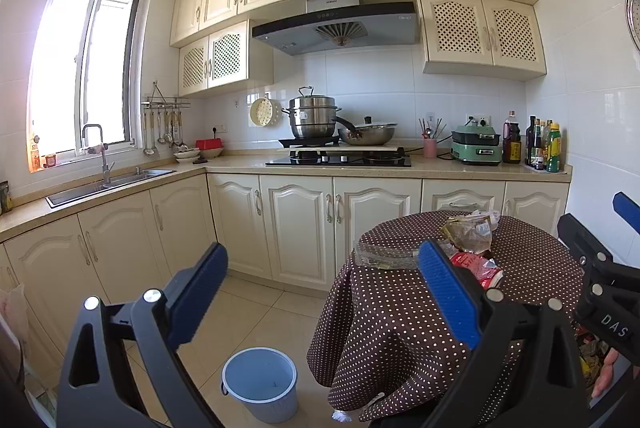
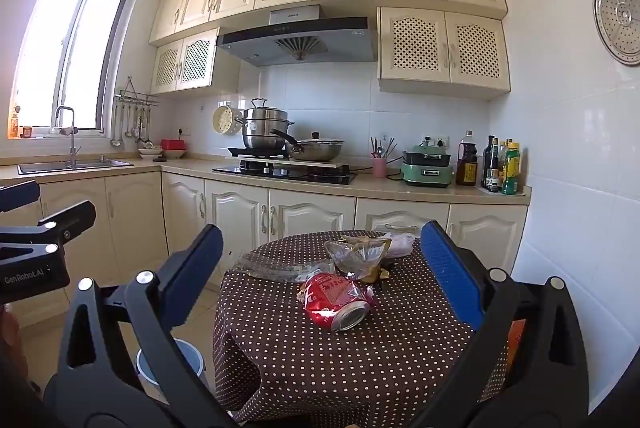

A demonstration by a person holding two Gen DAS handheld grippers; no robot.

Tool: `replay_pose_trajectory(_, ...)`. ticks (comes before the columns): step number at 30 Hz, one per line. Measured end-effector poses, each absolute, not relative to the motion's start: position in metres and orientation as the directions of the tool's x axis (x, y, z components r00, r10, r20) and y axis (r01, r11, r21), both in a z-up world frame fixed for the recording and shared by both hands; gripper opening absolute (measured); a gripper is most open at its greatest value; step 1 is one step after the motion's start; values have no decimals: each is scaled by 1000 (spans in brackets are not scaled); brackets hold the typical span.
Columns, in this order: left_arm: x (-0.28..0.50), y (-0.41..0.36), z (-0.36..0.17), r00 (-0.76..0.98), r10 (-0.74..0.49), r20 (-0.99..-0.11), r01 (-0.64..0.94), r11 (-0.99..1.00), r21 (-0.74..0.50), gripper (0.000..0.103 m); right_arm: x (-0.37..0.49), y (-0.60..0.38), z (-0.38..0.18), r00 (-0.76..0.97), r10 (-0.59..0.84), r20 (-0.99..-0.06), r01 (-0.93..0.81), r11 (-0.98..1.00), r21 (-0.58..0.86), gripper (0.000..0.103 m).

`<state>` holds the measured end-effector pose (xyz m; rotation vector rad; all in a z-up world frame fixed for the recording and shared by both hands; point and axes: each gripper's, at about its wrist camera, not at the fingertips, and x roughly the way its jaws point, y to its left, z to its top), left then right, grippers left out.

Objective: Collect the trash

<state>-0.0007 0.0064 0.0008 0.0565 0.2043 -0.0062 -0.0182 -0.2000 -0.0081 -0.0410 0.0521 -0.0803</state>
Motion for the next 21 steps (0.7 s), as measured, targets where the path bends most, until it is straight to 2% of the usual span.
replay_pose_trajectory(21,3,0,-6,979,0,-206,13,998,58,95,-19,-203,-10,995,-83,-54,81,996,-39,97)
